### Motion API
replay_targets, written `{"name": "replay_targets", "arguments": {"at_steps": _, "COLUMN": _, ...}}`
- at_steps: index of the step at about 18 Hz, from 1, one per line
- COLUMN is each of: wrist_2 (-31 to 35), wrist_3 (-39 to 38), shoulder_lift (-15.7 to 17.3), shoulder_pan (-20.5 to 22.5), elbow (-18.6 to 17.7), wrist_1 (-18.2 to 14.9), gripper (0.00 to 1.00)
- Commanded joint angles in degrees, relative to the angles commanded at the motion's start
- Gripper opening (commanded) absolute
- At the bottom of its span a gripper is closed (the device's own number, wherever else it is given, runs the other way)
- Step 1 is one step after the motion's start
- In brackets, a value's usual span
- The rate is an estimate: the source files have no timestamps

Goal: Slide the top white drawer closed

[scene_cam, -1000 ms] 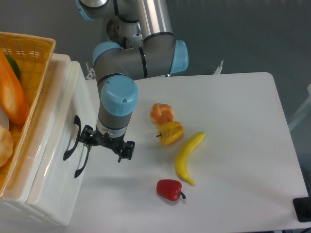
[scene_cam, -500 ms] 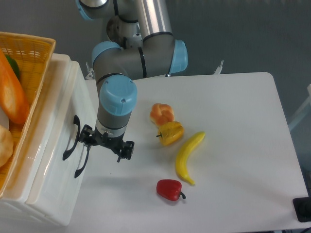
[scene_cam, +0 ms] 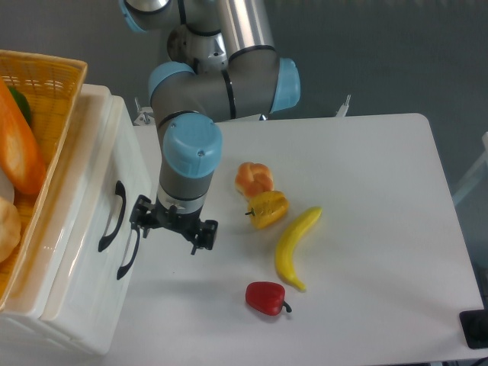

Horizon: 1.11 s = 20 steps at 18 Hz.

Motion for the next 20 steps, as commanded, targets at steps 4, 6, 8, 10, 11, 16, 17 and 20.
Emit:
{"name": "replay_targets", "arguments": {"at_steps": 4, "wrist_2": 4.6, "wrist_3": 9.2, "shoulder_lift": 0.3, "shoulder_pan": 2.8, "elbow": 0.6, "wrist_1": 0.1, "gripper": 1.0}}
{"name": "replay_targets", "arguments": {"at_steps": 6, "wrist_2": 9.0, "wrist_3": 15.3, "shoulder_lift": 1.2, "shoulder_pan": 4.0, "elbow": 0.7, "wrist_1": 0.0, "gripper": 1.0}}
{"name": "replay_targets", "arguments": {"at_steps": 8, "wrist_2": 14.0, "wrist_3": 19.7, "shoulder_lift": 1.2, "shoulder_pan": 5.5, "elbow": 0.4, "wrist_1": -0.1, "gripper": 1.0}}
{"name": "replay_targets", "arguments": {"at_steps": 10, "wrist_2": 17.7, "wrist_3": 24.1, "shoulder_lift": 1.8, "shoulder_pan": 7.3, "elbow": -0.1, "wrist_1": -0.1, "gripper": 1.0}}
{"name": "replay_targets", "arguments": {"at_steps": 11, "wrist_2": 19.4, "wrist_3": 26.7, "shoulder_lift": 2.3, "shoulder_pan": 8.3, "elbow": -0.3, "wrist_1": 0.0, "gripper": 1.0}}
{"name": "replay_targets", "arguments": {"at_steps": 16, "wrist_2": 18.3, "wrist_3": 40.8, "shoulder_lift": 5.9, "shoulder_pan": 16.3, "elbow": -1.0, "wrist_1": -0.7, "gripper": 1.0}}
{"name": "replay_targets", "arguments": {"at_steps": 17, "wrist_2": 17.9, "wrist_3": 43.7, "shoulder_lift": 6.7, "shoulder_pan": 17.8, "elbow": -1.0, "wrist_1": -1.3, "gripper": 1.0}}
{"name": "replay_targets", "arguments": {"at_steps": 20, "wrist_2": 17.9, "wrist_3": 51.0, "shoulder_lift": 7.9, "shoulder_pan": 20.6, "elbow": -1.2, "wrist_1": -2.7, "gripper": 1.0}}
